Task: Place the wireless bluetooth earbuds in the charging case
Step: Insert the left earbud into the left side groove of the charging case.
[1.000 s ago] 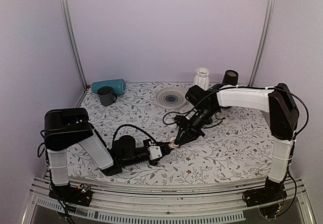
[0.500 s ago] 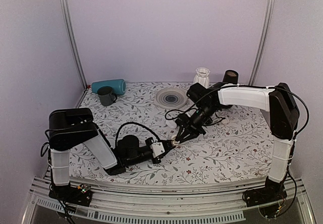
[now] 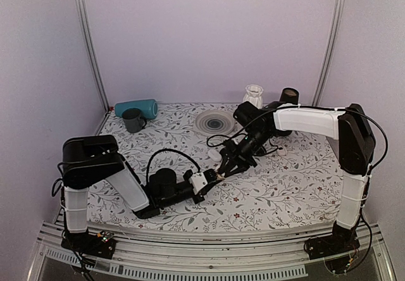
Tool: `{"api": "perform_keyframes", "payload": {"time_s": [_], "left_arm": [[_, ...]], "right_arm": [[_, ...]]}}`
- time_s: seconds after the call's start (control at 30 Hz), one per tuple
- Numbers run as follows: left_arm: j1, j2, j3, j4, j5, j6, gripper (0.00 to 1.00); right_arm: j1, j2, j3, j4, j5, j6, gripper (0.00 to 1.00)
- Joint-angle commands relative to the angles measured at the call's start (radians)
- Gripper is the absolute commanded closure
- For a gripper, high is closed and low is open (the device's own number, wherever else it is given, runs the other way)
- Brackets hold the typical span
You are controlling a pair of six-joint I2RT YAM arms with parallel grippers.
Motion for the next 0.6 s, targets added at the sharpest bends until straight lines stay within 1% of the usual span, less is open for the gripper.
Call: {"api": "perform_keyframes", "payload": {"time_s": [0.0, 0.17, 0.27, 0.43, 0.57], "left_arm": [[-0.012, 0.004, 0.037, 0.12, 0.06, -0.051, 1.0], [-0.005, 0.011, 0.035, 0.153, 0.064, -0.087, 1.0], [-0.005, 0.016, 0.034, 0.17, 0.065, -0.102, 1.0], [-0.004, 0.024, 0.036, 0.194, 0.061, -0.124, 1.0], [-0.002, 0.023, 0.034, 0.216, 0.061, -0.154, 1.0]], "right_arm": [[0.005, -0.027, 0.026, 0.065, 0.036, 0.005, 0.75], [0.001, -0.057, 0.018, 0.064, 0.061, -0.002, 0.71], [0.002, -0.083, -0.001, 0.072, 0.07, -0.004, 0.66], [0.002, -0.126, -0.031, 0.083, 0.087, -0.009, 0.54], [0.002, -0.16, -0.056, 0.095, 0.105, -0.012, 0.49]]}}
